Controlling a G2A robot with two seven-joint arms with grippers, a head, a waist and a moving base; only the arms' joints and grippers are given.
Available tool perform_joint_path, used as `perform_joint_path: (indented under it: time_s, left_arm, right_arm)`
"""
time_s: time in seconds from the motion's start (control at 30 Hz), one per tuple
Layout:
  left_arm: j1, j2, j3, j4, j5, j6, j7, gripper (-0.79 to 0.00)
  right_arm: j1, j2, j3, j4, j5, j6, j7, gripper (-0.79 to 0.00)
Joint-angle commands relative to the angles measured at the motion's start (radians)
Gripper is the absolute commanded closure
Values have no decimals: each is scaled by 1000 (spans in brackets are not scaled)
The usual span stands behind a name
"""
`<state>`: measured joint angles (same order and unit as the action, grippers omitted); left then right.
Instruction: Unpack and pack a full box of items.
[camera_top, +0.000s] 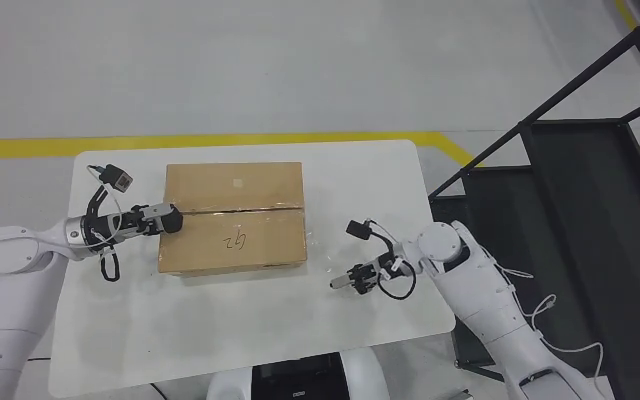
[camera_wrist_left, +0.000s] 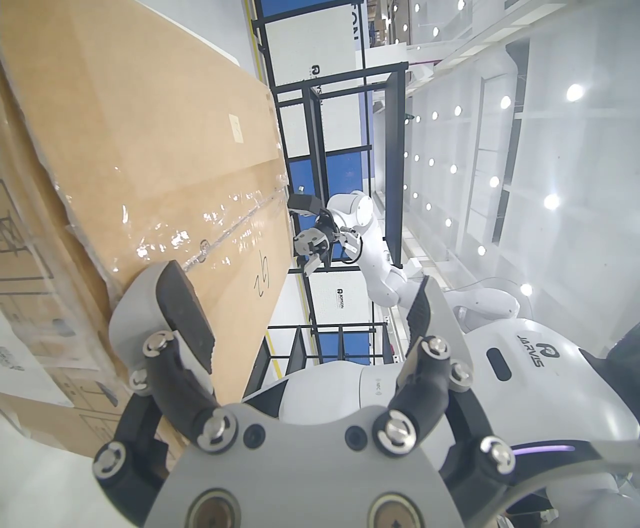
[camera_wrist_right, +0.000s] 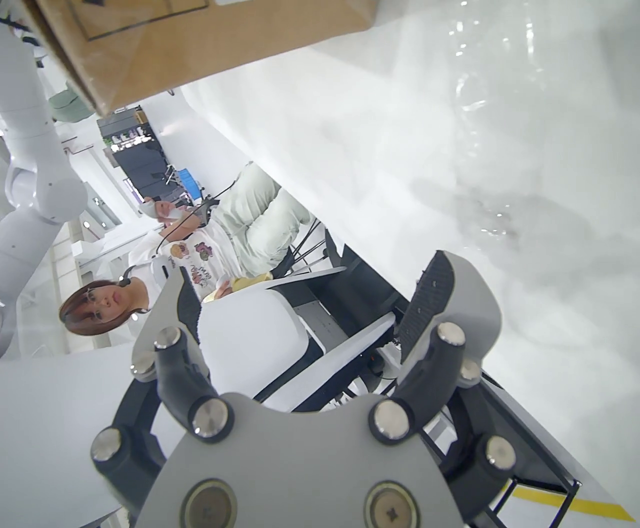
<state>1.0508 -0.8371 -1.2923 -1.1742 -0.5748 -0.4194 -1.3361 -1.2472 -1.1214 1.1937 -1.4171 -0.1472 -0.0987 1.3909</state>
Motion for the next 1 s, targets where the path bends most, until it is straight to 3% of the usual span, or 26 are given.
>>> perform_joint_path:
  time_s: [0.0, 0.27, 0.5, 0.7, 0.97]
  left_arm:
    - [0, 0, 0, 0, 0, 0, 0, -785]
    - [0, 0, 0, 0, 0, 0, 0, -785]
    - [0, 0, 0, 0, 0, 0, 0, -785]
    - [0, 0, 0, 0, 0, 0, 0, -785]
    - [0, 0, 0, 0, 0, 0, 0, -785]
  right_arm:
    - [-9, 3, -5, -3, -24, 12, -18, -785]
    - [-55, 20, -19, -40, -173, 123, -63, -785]
    - [-79, 28, -34, -90, -255, 114, -143, -785]
    - [-102, 40, -24, -189, -367, -97, -306, -785]
    - [-118, 67, 2, -246, -567, -327, -345, -785]
